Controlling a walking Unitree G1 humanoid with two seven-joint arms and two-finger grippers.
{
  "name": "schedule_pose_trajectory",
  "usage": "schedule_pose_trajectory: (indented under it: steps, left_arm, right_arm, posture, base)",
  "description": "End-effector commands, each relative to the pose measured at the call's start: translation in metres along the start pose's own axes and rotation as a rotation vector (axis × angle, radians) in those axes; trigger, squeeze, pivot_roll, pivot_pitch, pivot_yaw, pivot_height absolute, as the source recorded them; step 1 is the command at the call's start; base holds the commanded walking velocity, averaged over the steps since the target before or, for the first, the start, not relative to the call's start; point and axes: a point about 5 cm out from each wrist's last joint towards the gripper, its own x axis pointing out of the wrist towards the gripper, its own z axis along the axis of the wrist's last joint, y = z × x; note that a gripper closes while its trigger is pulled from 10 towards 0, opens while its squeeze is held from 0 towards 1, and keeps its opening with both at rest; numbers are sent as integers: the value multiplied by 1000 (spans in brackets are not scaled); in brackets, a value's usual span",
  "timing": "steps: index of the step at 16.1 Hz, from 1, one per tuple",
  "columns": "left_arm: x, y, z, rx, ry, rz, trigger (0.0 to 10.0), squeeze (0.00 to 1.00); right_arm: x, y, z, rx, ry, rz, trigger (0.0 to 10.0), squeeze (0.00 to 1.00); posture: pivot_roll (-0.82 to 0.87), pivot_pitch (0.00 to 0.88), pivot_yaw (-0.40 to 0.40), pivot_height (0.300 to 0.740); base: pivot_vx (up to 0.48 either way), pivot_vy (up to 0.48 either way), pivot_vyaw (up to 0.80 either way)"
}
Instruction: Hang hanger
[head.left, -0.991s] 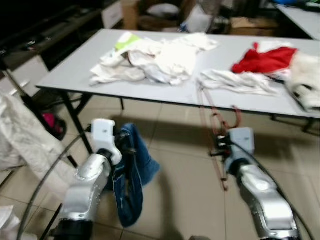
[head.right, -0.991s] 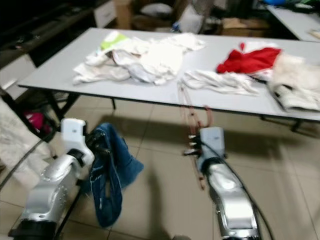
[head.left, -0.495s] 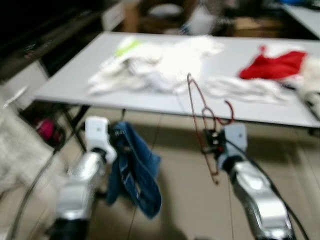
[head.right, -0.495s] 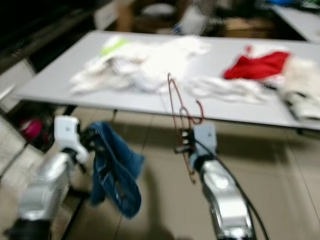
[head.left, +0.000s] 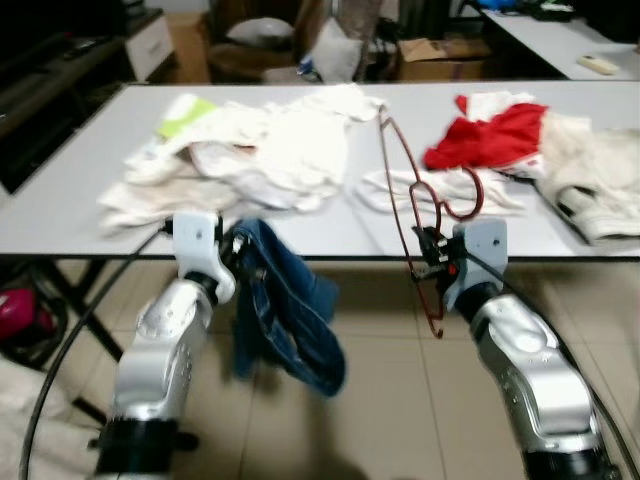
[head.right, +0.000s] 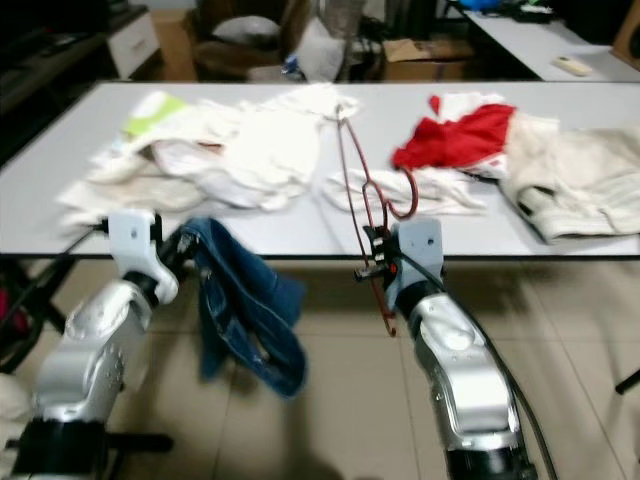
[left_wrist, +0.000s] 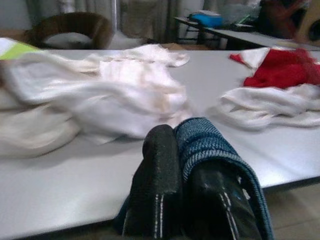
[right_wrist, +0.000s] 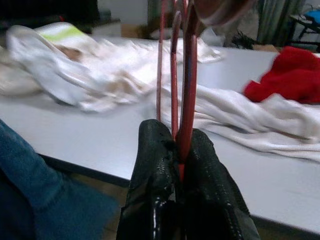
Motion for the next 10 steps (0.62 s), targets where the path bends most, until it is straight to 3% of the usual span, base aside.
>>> schedule_pose_trajectory:
  steps: [1, 6, 9, 10]
  left_arm:
    - [3, 1, 22, 27, -65, -15, 10000, 0]
    - [17, 10, 50, 70, -112, -18, 10000, 0]
    - [46, 33, 96, 154, -152, 4, 10000, 0]
    - [49, 36, 101, 169, -153, 10, 10000, 0]
  right_arm:
    - [3, 0, 17, -24, -47, 45, 10000, 0]
    - [-7, -11, 36, -138, -40, 214, 10000, 0]
    - [-38, -23, 69, -239, -59, 525, 10000, 0]
    - [-42, -25, 71, -250, -49, 558, 10000, 0]
  posture:
    - [-85, 0, 53, 740]
    - [-85, 0, 54, 740]
    - [-72, 0, 47, 740]
    - [-72, 0, 47, 740]
  base:
    - [368, 0, 0]
    - [353, 0, 0]
    - [344, 0, 0]
    - [341, 0, 0]
